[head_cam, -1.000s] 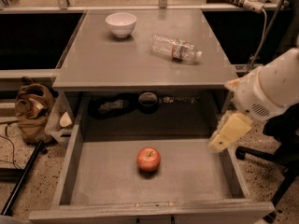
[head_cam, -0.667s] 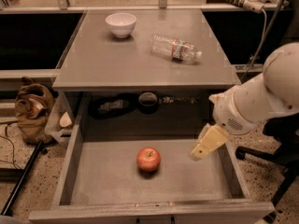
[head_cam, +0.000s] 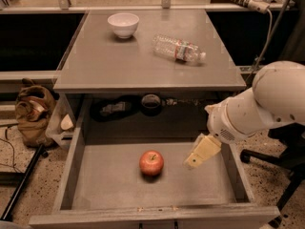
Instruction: Pick apple from top drawer and place on counter
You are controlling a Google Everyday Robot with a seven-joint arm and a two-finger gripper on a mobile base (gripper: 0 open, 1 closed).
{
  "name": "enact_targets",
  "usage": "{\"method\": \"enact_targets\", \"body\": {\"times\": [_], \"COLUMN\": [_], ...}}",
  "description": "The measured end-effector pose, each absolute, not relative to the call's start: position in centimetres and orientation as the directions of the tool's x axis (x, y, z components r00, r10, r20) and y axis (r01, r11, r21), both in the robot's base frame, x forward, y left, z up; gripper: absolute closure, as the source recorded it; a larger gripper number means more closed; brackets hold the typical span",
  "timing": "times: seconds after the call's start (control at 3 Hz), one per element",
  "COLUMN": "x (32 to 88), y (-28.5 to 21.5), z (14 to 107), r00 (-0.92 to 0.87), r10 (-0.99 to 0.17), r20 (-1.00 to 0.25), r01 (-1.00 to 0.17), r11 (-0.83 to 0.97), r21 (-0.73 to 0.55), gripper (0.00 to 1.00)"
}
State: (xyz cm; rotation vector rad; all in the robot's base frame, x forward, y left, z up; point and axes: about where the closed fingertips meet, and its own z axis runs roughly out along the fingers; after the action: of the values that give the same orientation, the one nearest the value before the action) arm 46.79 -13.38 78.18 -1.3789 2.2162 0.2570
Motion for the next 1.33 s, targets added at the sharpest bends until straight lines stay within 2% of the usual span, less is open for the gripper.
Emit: {"method": "enact_targets", "body": {"times": [1.33], "x": [50.2], "y": [-9.6], "z": [66.7], "r00": [-0.347], "r10": [-0.708], "r20": [-0.615], "r01": [-0.870], "r11": [0.488], "r21": [-0.071], "gripper": [0.00]}}
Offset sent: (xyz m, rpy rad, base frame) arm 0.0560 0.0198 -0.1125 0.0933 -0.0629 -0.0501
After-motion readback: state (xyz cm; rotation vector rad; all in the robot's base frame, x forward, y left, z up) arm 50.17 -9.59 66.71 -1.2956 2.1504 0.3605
